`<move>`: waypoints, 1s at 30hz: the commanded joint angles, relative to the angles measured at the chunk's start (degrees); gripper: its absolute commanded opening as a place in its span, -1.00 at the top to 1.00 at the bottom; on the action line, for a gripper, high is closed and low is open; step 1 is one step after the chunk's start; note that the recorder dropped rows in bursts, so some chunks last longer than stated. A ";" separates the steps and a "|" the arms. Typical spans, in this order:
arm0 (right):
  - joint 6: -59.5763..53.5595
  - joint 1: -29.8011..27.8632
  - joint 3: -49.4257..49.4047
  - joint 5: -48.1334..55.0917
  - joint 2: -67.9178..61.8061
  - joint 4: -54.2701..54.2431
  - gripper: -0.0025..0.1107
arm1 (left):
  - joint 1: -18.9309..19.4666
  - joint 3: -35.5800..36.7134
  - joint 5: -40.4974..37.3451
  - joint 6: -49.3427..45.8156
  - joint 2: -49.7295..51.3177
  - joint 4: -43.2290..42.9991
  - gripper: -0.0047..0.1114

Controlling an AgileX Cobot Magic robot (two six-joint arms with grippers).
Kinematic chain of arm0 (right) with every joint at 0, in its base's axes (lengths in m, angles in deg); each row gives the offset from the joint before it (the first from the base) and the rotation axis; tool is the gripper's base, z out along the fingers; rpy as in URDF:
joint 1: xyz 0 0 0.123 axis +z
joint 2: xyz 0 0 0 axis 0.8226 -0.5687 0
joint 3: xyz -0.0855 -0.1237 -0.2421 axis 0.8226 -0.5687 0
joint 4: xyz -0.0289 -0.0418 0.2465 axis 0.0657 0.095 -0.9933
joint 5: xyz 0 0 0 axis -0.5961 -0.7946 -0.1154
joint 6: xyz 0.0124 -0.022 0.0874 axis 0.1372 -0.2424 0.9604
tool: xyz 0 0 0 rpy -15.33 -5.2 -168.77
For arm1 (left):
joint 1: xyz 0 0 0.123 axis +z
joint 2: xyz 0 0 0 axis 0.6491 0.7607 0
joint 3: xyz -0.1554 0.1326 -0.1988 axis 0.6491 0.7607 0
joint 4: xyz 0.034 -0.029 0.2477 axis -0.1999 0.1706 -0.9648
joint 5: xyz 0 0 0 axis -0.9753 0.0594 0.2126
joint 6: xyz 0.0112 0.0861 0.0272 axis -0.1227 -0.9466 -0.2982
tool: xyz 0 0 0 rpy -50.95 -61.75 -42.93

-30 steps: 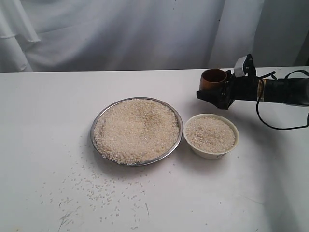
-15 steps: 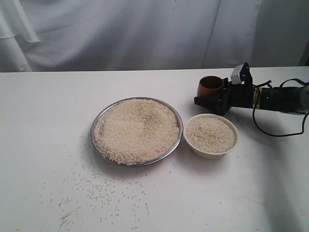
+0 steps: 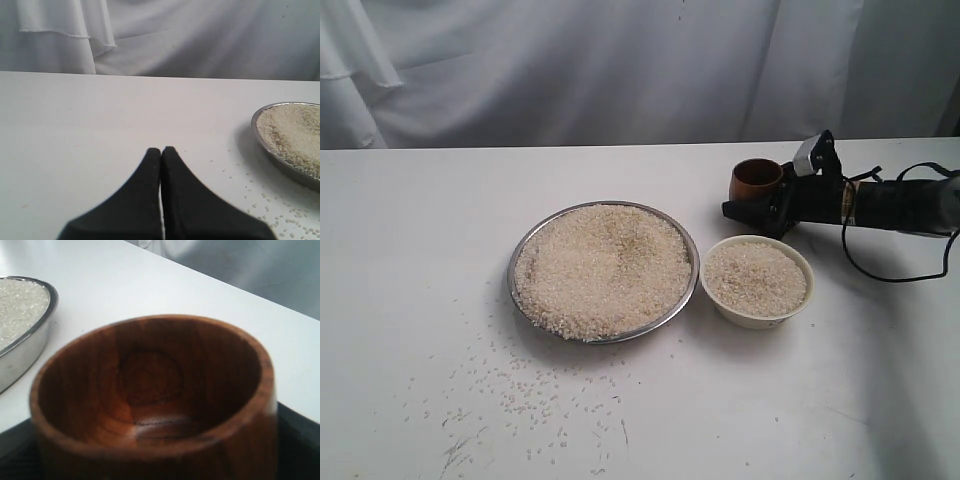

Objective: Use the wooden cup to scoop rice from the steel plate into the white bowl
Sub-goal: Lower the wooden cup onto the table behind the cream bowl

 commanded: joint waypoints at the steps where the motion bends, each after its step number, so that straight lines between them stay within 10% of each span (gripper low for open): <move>1: 0.46 0.08 0.51 -0.40 0.48 -1.20 -0.09 | -0.09 0.26 0.36 0.18 -0.29 0.04 0.92; 21: -2.87 0.08 0.51 -7.07 0.48 1.92 -0.11 | -0.09 0.26 0.36 0.18 -0.29 0.04 0.92; 30: -2.91 0.08 0.51 -7.85 0.48 2.27 -0.52 | -0.09 0.26 0.36 0.18 -0.29 0.04 0.92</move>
